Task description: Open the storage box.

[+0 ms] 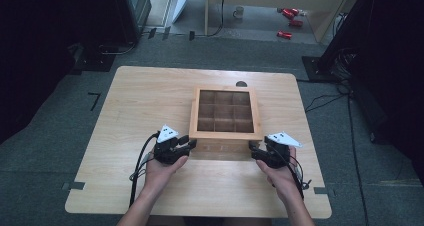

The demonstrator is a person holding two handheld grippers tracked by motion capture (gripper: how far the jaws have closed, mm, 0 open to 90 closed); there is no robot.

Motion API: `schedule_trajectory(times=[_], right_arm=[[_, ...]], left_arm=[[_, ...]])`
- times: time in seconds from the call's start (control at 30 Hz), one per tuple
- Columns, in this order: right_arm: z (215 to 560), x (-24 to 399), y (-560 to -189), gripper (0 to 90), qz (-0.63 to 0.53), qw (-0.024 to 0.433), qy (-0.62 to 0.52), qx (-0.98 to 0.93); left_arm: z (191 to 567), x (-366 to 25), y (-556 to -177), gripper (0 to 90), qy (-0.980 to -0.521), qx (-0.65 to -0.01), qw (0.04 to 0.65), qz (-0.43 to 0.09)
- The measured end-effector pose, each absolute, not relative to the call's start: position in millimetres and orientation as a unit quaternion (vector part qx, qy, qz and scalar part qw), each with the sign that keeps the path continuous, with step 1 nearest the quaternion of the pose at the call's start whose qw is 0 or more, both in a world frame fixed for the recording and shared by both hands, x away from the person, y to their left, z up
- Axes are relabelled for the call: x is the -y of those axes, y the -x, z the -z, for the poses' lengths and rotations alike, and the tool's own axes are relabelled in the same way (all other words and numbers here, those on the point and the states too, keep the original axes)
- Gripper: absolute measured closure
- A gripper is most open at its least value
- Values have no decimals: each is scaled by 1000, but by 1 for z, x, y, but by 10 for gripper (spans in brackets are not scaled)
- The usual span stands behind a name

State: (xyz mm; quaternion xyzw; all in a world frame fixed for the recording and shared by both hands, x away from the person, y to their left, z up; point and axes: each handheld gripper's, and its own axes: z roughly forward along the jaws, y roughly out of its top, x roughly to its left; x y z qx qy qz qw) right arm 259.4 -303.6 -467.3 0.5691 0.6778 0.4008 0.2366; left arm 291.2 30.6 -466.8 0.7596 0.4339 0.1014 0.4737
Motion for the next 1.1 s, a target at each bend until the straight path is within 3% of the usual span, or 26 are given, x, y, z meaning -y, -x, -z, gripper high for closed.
schedule_trajectory(times=[0.5,0.77,1.1], right_arm=[[455,303,-259,362,-411,252,-560,-673],[442,300,-264,361,-409,264,-553,-676],[421,299,-270,359,-413,281,-544,-674]], left_arm=[[483,-61,-276,519,-764,-435,462,-120],[493,-108,-266,432,-752,-472,439,-139],[504,-167,-248,410,-731,-514,417,-164]])
